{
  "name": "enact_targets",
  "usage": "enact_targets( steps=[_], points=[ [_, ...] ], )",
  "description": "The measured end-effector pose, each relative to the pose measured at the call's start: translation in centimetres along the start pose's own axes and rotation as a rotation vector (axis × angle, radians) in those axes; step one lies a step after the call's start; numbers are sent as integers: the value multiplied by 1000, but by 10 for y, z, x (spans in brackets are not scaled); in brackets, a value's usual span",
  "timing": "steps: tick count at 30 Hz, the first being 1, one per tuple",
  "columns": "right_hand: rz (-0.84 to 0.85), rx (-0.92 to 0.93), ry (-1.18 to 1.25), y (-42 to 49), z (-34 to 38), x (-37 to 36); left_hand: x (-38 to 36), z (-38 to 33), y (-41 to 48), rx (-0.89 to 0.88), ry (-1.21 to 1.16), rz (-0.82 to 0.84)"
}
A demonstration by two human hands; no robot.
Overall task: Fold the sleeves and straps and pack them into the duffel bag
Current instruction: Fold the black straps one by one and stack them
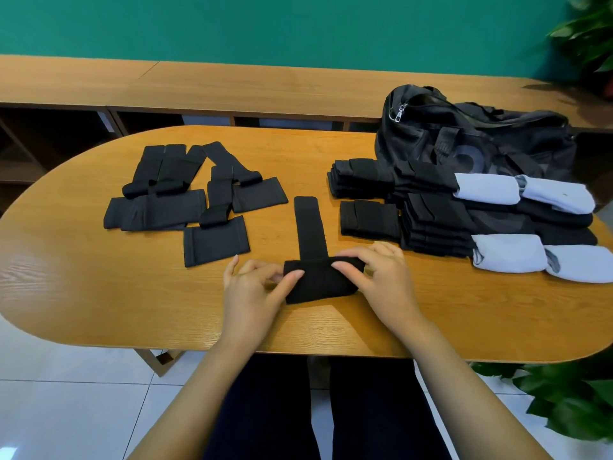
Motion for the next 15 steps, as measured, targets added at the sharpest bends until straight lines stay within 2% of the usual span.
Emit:
enact_targets(
  steps=[6,9,13,15],
  points=[
    [24,-60,-77,15,-8,-15,-5,8,16,117,110,5],
    [63,-20,-173,17,-9,-23,-7,11,20,141,197,19],
    [75,60,-354,11,-12,-22,-2,13,20,62,261,-23],
    [114,86,-362,8,-13,-18,-2,14,20,-10,244,21]
  ],
)
Point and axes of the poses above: each hand's wrist, its own y-axis towards the middle knuckle, its own x-axis out of the back of the hand, z = x × y, the point moved 6 cm from there along y, towards the middle knuckle, and after that the axes turned 6 degrees about x, right-handed, at the moved point
